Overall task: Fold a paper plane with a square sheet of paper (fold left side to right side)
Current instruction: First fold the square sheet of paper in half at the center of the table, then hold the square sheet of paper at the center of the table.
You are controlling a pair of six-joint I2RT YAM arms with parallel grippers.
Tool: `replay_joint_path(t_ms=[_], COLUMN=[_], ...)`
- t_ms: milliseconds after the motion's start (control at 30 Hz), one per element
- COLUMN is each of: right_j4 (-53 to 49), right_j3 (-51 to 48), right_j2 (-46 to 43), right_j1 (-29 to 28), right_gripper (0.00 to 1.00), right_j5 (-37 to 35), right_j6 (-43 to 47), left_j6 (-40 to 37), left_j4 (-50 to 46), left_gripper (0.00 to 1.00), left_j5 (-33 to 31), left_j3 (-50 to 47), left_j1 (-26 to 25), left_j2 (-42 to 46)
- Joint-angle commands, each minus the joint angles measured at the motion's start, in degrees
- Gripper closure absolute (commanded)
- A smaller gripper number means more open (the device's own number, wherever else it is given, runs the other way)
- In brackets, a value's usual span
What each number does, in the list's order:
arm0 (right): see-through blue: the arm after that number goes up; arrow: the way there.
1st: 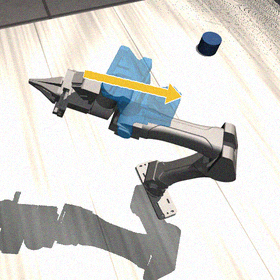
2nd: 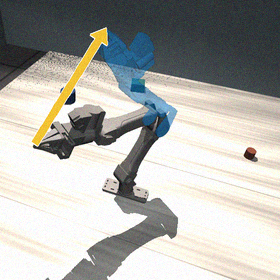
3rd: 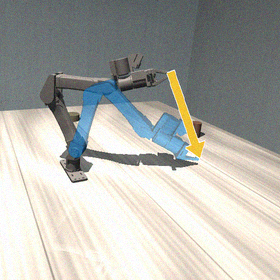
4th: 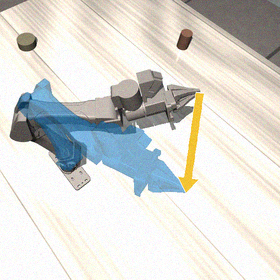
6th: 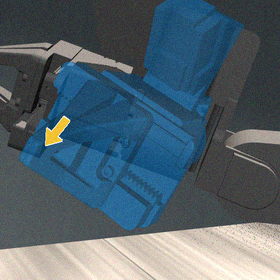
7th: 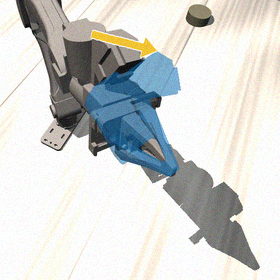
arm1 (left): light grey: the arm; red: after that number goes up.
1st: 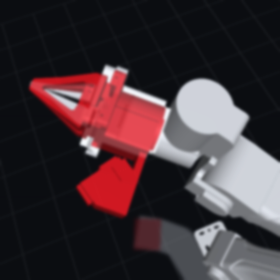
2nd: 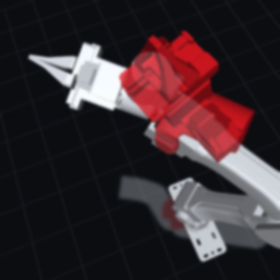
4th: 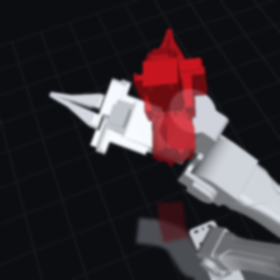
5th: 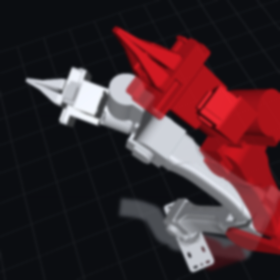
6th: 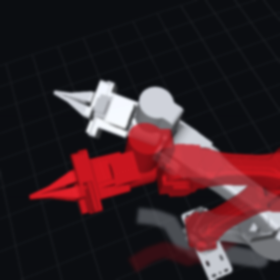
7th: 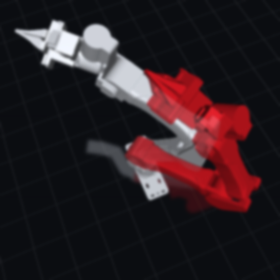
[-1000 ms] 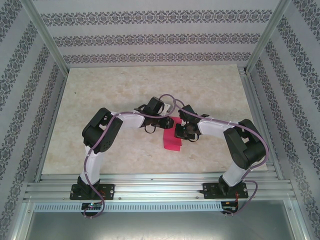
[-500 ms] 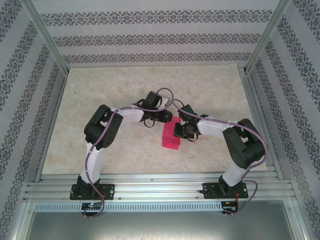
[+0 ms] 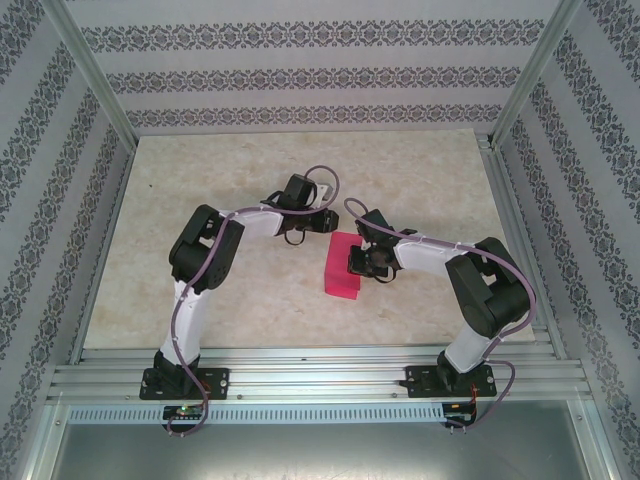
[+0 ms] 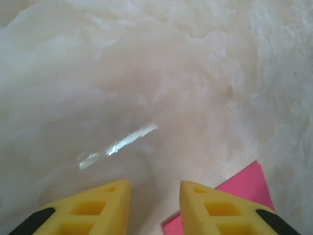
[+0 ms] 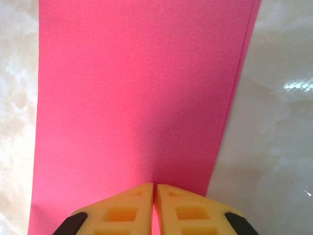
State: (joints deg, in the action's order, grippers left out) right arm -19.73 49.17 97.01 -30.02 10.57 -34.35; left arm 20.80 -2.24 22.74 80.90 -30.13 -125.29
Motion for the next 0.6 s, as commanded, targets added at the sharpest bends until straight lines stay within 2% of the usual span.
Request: replay_joint_path(t_ms=[0,133,333,467,567], right_j4=[-4.5,-3.6,-3.5,-2.8,-1.6], right_j3=[-2.7,-0.5,2.8,5.9,9.3], right_j2=[0.3,-5.5,-10.0,-7.6,-3.3], right_j1=[-0.5,-0.1,2.3,3.6,3.6], right_gripper=[0.87,0.86,0.84,0.83,0.84], right_j5=[-1.6,0.4,4.2,4.8,6.1], right_j6=[0.3,0.3,0.0,1.0,1.4], left_j6=[-0.7,-0.5,4.6,6.2,7.4], left_j4=[1.0,2.0,6.9,7.8,9.3], left_gripper=[0.66,0.66,0.67,0.67,0.67], left_j5=[-1.5,0.7,6.9,5.4,6.3], left_j3=[-6.0,-14.4,-26.6,-32.0,-33.6], left_j1=[2.4,2.4,2.0,1.4,1.0], left_j2=[7.2,17.7,30.0,34.7,34.1])
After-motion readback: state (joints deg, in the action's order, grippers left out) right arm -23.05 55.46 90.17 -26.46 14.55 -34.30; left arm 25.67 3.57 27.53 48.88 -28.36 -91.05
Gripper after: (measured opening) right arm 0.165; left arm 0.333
